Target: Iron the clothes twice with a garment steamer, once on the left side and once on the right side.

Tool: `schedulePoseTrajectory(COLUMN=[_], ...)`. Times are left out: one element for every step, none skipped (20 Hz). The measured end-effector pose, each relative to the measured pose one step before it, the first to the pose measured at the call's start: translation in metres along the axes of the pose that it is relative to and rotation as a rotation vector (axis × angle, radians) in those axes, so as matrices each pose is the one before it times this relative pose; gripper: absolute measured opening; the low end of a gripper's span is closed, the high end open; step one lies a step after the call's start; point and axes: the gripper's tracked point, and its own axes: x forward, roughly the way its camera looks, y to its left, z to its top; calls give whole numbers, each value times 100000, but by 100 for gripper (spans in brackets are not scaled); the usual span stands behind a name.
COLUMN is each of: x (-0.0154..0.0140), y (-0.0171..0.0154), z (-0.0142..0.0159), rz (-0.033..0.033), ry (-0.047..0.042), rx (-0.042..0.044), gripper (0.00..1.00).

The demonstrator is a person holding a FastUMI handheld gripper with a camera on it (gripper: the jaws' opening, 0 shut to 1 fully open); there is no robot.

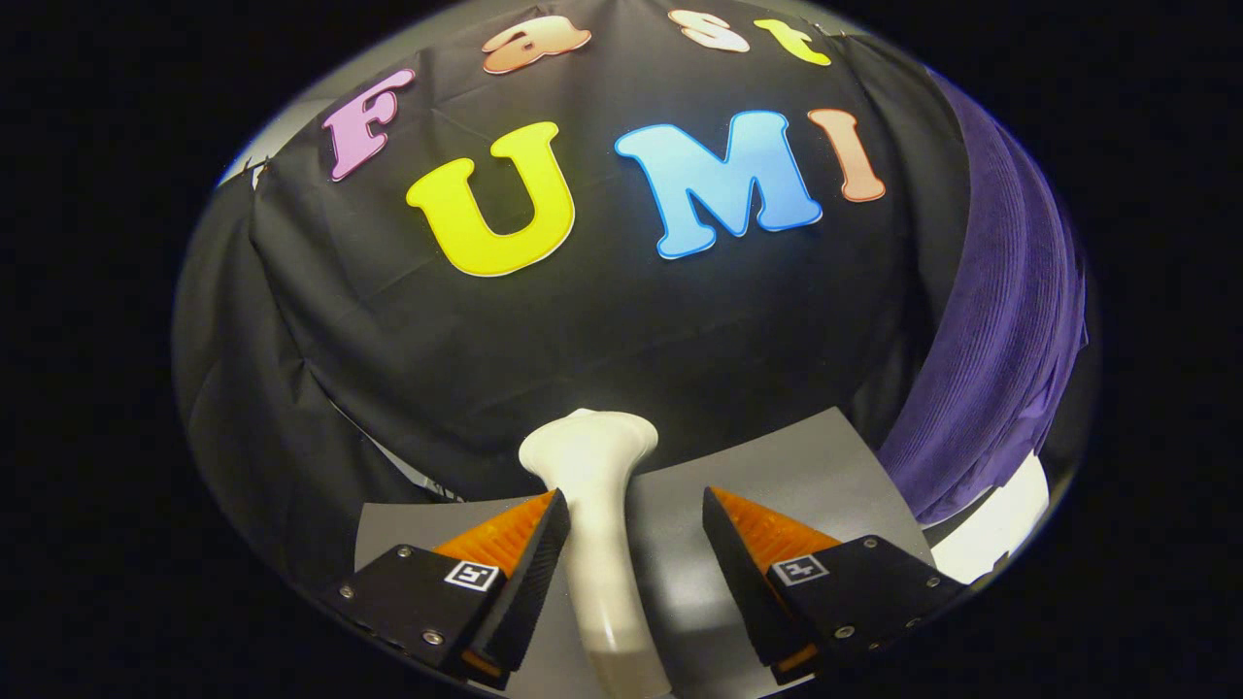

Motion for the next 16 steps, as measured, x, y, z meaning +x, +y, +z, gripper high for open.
schedulePoseTrajectory(x=[255,282,366,184,251,313,286,498,470,-110,526,-84,-19,-239,129,-149], y=[310,91,431,433,110,121,-2,-150,-294,-141,12,-68,0,-55,9,84], z=[-319,-486,-201,-410,-658,-393,-578,-807,-405,-162,-33,127,34,92,-169,-12], rz=[768,557,1009,602,-2,-421,-925,-820,-1705,-817,-617,-451,-594,-510,-30,355], ry=[1555,2394,1321,971,1458,1318,1514,1865,1101,353,-642,-284,-499,-462,78,163], rx=[96,-274,9,-654,-835,-362,-432,-794,-978,-334,71,-15,-374,-446,-94,439], gripper=[83,82,81,79,77,76,72,70,62,59,55,51,52,52,51,50])
